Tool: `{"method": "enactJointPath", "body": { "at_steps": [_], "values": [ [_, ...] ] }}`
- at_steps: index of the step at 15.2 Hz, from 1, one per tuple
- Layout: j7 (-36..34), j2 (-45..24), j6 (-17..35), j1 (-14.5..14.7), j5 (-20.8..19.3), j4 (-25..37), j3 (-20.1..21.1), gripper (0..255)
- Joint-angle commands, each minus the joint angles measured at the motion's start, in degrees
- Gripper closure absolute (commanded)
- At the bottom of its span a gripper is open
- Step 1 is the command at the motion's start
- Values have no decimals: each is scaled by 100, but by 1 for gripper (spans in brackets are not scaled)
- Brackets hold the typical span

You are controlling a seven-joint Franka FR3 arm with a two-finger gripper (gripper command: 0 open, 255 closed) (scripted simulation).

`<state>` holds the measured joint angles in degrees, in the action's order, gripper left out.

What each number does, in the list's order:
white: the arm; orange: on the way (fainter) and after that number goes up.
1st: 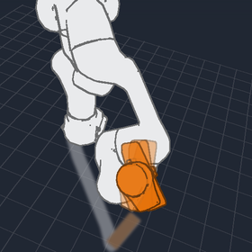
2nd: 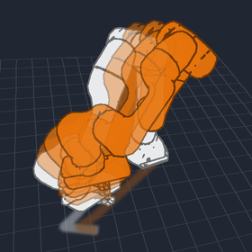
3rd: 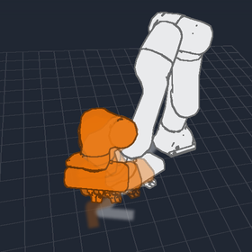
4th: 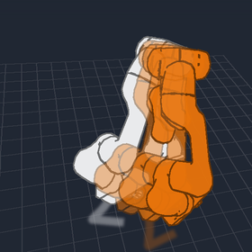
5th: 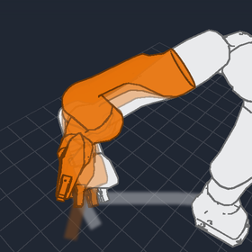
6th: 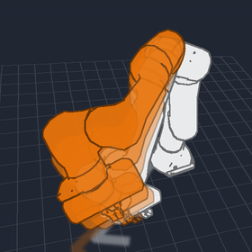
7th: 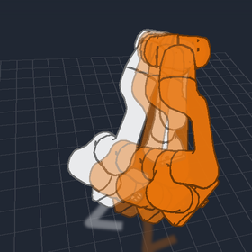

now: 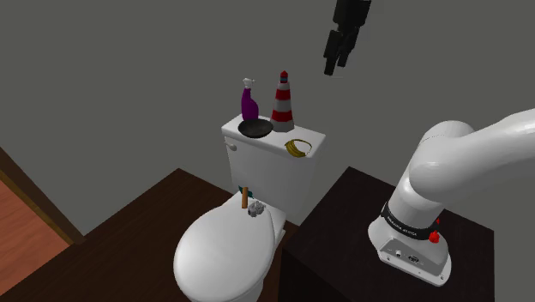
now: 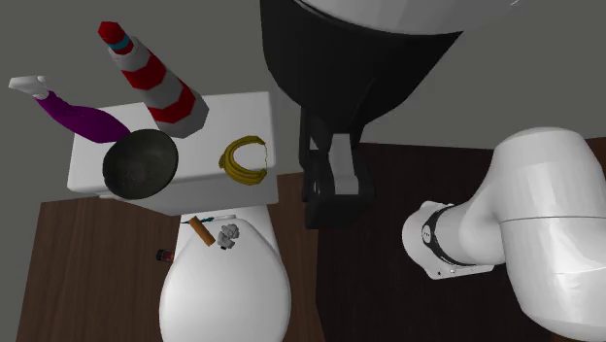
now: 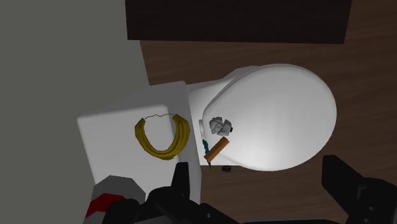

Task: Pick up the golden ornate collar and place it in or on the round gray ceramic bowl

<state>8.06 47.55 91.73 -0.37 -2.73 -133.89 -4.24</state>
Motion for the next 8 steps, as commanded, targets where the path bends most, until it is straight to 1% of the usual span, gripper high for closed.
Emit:
{"method": "enactJointPath", "body": {
  "at_steps": [1, 8],
  "values": [
    [0, 0, 0, 0, 0, 0, 0, 0],
    [34, -526, 1355, -83, -134, -906, -172, 0]
  ]
}}
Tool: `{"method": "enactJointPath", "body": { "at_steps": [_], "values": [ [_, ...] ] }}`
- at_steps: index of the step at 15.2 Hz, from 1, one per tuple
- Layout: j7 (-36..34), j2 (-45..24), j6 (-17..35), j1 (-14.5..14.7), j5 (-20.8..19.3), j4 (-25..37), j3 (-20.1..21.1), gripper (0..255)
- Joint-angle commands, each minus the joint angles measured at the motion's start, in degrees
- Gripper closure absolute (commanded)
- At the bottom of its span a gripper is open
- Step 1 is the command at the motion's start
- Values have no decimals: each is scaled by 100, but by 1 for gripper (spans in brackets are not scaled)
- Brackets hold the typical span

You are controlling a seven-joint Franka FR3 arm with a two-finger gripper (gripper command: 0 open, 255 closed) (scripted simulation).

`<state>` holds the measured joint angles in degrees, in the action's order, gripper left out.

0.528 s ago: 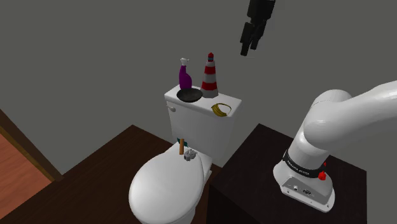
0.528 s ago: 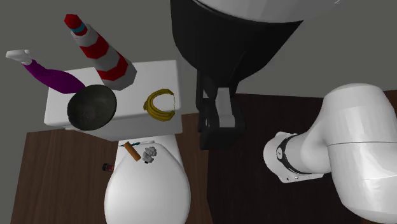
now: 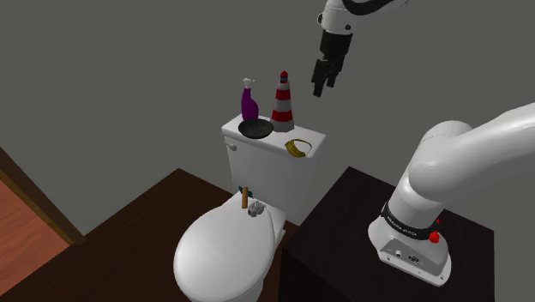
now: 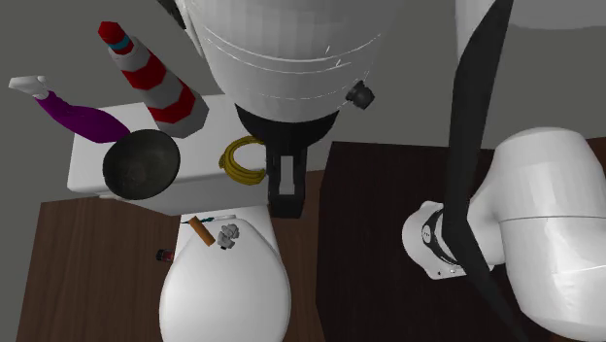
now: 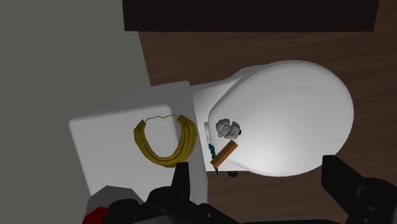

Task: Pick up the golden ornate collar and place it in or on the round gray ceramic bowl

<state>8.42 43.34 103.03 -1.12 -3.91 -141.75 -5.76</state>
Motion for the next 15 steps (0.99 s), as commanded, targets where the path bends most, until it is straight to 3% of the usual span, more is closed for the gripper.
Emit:
{"method": "enactJointPath", "body": {
  "at_steps": [1, 8, 15],
  "values": [
    [2, -216, 427, -19, -35, -222, -48, 0],
    [39, -1254, 1888, -83, -142, -721, -250, 0],
    [123, -2703, 3350, -99, -136, -811, -464, 0]
  ]
}}
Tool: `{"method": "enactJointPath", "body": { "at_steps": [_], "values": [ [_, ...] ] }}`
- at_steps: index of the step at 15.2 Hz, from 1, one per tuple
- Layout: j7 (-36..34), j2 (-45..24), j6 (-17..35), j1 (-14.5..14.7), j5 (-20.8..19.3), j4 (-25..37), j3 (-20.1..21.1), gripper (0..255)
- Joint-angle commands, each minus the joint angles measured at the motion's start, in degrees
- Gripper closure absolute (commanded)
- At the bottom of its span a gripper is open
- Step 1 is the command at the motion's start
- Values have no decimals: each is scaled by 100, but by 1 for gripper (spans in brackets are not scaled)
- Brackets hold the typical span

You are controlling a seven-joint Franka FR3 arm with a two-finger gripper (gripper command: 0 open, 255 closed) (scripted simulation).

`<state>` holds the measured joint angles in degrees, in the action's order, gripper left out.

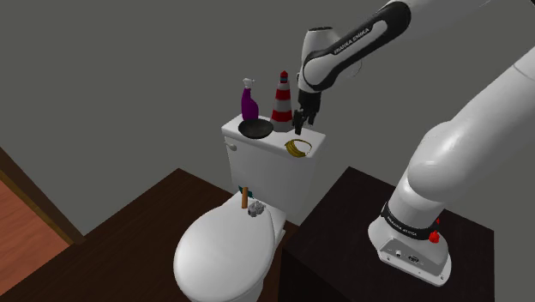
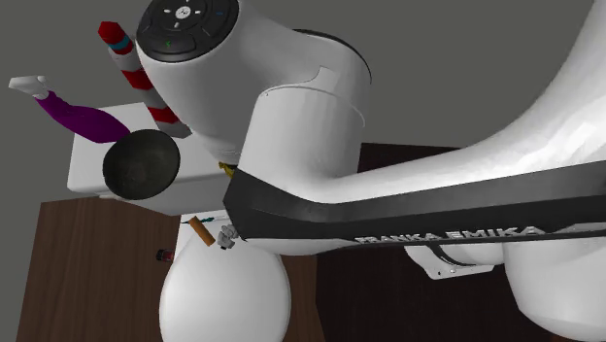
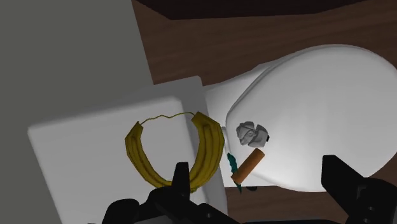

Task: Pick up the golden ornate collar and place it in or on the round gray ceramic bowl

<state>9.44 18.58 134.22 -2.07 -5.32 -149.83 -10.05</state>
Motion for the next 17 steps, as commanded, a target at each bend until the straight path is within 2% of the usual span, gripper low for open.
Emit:
{"method": "enactJointPath", "body": {
  "at_steps": [1, 8, 17],
  "values": [
    [44, -459, 430, -2, 26, 18, -64, 0],
    [339, -2184, 1676, 6, 402, 404, -195, 0],
    [564, -2939, 2348, -61, 715, 469, -99, 0]
  ]
}}
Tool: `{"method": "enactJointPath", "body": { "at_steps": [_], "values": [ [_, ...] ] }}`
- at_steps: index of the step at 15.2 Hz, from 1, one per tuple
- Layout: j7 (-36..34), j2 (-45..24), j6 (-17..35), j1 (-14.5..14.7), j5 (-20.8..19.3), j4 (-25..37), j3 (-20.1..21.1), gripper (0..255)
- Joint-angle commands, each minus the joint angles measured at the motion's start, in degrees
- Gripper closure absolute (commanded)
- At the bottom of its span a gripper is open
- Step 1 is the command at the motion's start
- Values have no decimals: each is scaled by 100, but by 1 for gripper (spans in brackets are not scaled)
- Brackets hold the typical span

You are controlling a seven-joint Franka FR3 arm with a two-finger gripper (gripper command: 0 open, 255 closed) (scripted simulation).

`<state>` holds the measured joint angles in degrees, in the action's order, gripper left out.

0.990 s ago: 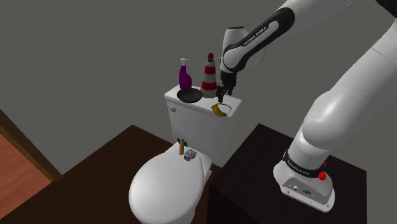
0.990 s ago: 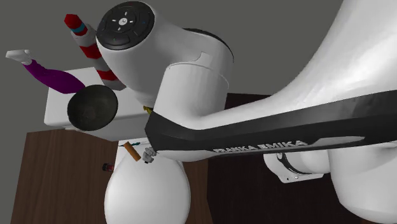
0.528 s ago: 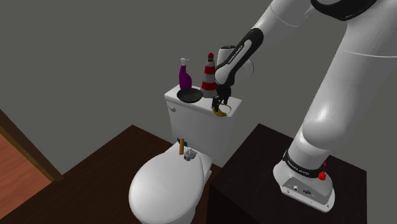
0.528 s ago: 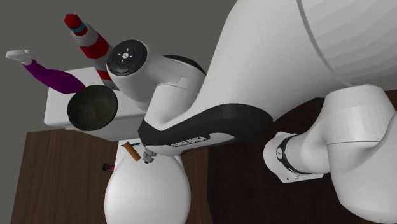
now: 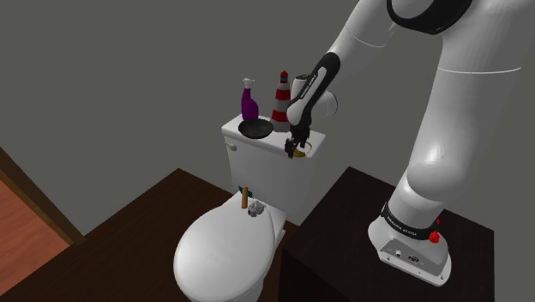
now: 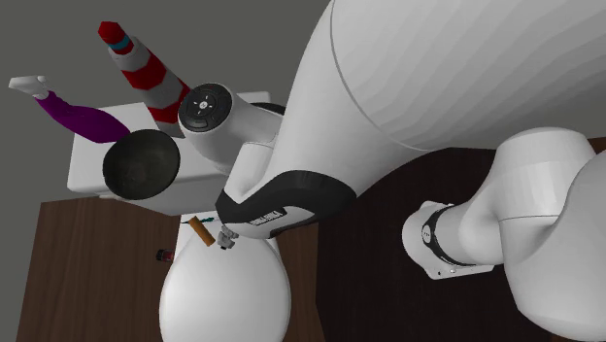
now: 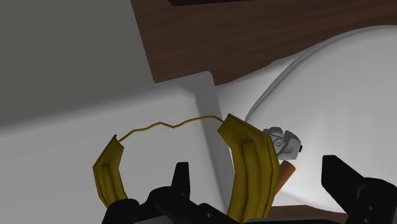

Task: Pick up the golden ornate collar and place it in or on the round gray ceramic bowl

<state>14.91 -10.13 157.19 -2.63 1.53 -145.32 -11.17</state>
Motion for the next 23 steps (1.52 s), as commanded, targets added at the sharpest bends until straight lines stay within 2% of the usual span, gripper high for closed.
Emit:
{"method": "enactJointPath", "body": {
  "at_steps": [1, 7, 8, 17, 23],
  "values": [
    [17, -68, 52, -6, 29, 18, 15, 0],
    [16, -68, 51, -6, 29, 18, 15, 0],
    [16, -68, 51, -6, 29, 18, 15, 255],
    [17, -69, 52, -6, 29, 18, 15, 255],
    [-130, 433, -432, 44, -187, 10, -72, 255]
  ]
}}
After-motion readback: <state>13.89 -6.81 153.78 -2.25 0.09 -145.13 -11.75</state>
